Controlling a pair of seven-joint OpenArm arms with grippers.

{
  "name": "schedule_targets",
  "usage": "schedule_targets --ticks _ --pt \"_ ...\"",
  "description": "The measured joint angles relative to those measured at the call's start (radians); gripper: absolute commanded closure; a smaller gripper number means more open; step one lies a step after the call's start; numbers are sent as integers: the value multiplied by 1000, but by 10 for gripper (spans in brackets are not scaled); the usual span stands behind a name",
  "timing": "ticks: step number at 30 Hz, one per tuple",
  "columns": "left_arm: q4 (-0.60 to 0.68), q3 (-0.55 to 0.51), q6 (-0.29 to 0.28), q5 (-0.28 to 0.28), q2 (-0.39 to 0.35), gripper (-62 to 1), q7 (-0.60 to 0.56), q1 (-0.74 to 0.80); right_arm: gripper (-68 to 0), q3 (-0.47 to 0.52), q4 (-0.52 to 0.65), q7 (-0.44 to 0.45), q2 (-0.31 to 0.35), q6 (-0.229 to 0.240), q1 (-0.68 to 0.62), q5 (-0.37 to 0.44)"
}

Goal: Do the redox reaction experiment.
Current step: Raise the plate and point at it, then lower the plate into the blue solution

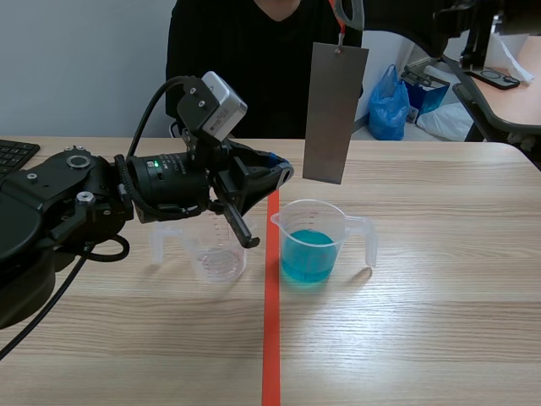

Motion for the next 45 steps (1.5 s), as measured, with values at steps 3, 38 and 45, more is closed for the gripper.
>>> schedule_targets --ticks 3,38,45 --pt "0 0 0 0 0 -40 0 0 -15 0 0 0 0 0 0 0" --pt "0 -502 69 -43 -531 -40 -257 735 -15 0 0 0 0 0 0 0" --pt "0 -760 135 79 -338 -40 -303 1054 -15 0 0 0 0 0 0 0"
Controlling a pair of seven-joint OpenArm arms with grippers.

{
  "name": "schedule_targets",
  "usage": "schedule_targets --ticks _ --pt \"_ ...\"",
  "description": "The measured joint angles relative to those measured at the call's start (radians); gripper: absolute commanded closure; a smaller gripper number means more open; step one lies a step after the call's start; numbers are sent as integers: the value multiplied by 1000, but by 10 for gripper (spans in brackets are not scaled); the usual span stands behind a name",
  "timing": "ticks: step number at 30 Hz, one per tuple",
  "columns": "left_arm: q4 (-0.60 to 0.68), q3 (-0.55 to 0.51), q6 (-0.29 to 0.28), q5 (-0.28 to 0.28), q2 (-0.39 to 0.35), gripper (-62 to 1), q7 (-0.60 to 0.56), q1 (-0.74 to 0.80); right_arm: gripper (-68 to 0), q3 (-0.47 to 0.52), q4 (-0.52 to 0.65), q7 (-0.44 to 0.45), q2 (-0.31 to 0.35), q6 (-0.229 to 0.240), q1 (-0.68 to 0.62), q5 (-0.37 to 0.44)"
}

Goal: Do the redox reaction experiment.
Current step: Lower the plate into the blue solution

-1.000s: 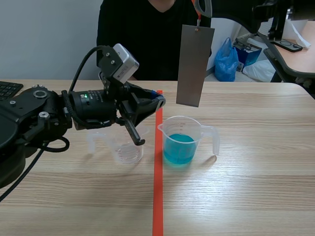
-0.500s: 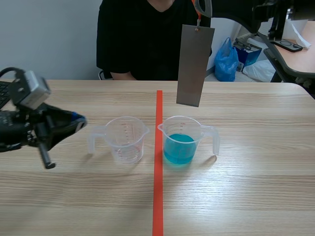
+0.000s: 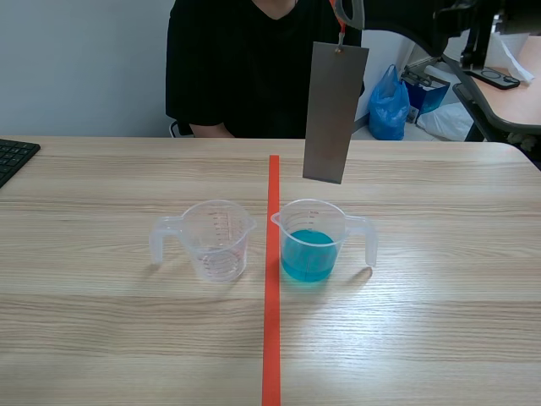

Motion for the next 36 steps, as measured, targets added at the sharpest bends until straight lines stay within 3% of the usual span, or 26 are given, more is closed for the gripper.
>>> schedule_targets --ticks 8,12,15,25,36 --pt "0 -148 150 226 244 -40 -306 214 -15 0 0 0 0 0 0 0" --pt "0 -158 218 338 316 -40 -374 283 -15 0 0 0 0 0 -4 0" --pt "0 -155 256 387 354 -40 -419 319 -15 0 0 1 0 0 -22 0" --pt "1 -152 286 463 386 -40 -453 336 -15 -2 -72 56 0 2 -37 0" --pt "1 -152 293 461 377 -40 -454 334 -15 -66 -128 122 -1 24 -37 -4"
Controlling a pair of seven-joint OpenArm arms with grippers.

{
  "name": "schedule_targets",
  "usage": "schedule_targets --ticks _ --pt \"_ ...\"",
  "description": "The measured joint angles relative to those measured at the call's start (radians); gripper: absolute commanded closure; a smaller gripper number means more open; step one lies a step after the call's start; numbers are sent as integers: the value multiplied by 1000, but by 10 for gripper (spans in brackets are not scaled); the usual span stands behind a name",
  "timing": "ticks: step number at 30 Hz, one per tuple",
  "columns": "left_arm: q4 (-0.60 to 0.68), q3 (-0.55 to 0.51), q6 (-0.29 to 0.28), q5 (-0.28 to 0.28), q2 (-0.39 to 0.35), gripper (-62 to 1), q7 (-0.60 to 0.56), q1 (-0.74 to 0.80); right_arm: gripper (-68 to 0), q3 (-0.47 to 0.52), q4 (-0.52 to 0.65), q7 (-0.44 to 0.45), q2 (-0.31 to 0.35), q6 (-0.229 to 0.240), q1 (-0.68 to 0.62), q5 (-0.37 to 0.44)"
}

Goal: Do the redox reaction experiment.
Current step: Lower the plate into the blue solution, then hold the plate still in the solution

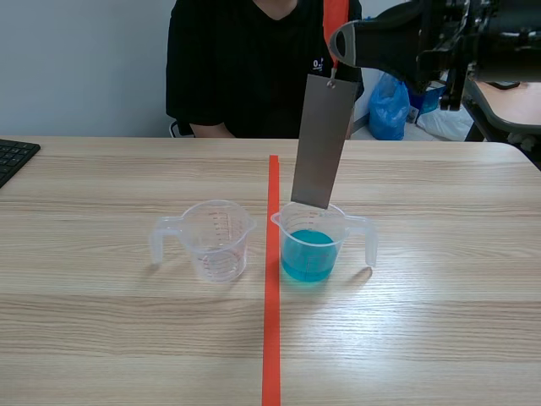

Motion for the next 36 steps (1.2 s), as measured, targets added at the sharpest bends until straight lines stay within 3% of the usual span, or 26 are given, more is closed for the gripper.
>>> schedule_targets --ticks 23,36 --pt "0 0 0 0 0 -40 1 -12 -15 -47 -85 117 -5 4 0 -122" --pt "0 0 0 0 0 -40 1 -11 -15 -62 -205 157 -28 4 0 -181"
